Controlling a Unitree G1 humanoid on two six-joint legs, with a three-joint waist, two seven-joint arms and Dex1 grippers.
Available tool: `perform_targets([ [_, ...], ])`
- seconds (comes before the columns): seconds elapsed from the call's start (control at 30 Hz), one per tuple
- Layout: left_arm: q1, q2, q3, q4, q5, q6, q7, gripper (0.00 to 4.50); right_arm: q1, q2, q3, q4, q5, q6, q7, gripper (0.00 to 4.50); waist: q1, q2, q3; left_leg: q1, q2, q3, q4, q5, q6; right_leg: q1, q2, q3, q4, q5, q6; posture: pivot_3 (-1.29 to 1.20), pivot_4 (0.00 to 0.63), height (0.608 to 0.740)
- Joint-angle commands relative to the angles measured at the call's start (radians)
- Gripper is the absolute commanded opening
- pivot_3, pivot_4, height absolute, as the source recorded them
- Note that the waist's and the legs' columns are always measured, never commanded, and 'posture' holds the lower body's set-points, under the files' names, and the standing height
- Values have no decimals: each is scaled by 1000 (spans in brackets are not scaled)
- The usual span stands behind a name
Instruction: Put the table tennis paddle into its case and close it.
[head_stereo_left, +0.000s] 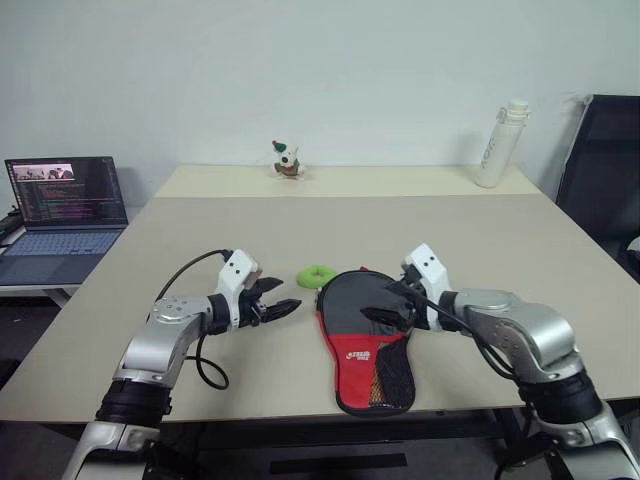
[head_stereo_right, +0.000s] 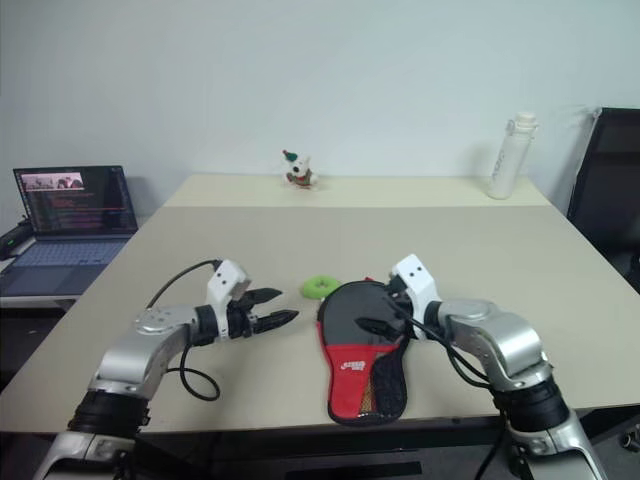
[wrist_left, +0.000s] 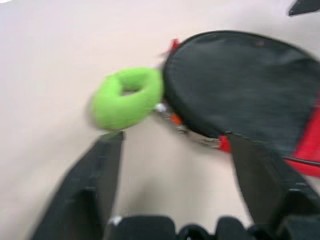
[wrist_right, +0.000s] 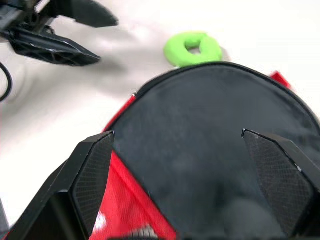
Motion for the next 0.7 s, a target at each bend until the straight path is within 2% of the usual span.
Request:
perform_targets([
  [0.03,-64,-16,7,52,32,-33,38,4466,-7,41,34,21,-27,-65,-2,4500,0,0,0,0,0,0,0,0,0,0,0,0,0,0,0,0,150,740],
  [0.23,-209,-84,-8,260,92,-97,89,4466,56,99,108,78,-93,-132,-17,4500,3,0,0,0,0,-1,2,0,0,0,0,-1,2,0,0,0,150,740],
  [0.53,-530,-218,-39,857,204,-257,114,4466,88,151,115,62,-126,-125,-52,4500,1,0,0,-1,-1,-1,3,0,0,0,0,-1,2,1,1,0,150,740],
  [0.7,-592,-275,-24,1036,248,-270,189,4466,94,168,110,46,-136,-116,-71,4500,-3,0,0,-1,-1,-1,3,0,0,-1,0,-1,2,1,1,0,150,740],
])
